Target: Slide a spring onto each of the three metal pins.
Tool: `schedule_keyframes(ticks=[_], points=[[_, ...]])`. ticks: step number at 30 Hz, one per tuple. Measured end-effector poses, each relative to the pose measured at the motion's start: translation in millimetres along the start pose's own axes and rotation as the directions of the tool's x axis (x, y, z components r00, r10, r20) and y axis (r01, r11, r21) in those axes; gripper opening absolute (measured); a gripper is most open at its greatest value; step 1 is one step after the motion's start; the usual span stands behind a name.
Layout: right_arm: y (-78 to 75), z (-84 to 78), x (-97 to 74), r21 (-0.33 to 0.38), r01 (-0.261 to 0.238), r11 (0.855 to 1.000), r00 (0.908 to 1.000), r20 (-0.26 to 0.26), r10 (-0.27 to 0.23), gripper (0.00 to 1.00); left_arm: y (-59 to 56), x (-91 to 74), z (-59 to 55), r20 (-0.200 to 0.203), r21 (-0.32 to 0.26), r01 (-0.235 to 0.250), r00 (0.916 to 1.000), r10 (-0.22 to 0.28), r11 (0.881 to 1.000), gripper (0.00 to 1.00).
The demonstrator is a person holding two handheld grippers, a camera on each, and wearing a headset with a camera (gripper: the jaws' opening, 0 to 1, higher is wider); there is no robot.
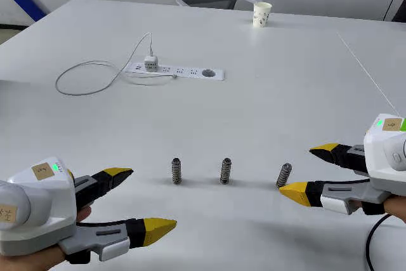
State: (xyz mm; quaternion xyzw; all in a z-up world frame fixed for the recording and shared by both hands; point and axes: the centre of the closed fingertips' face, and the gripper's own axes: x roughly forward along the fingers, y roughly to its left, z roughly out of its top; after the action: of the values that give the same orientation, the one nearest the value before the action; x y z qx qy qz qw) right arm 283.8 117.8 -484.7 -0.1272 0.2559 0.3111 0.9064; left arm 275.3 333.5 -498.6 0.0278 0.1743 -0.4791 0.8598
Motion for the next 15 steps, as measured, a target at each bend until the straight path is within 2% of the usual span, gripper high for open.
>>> schedule_keyframes(ticks=[15], points=[[5.2, -5.7, -1.9, 0.013, 0.007, 1.0, 0.9996, 0.027, -0.007, 0.63, -1.1, 0.5, -1.0, 0.002, -0.002, 0.002, 1.0, -0.002, 1.0, 0.78]])
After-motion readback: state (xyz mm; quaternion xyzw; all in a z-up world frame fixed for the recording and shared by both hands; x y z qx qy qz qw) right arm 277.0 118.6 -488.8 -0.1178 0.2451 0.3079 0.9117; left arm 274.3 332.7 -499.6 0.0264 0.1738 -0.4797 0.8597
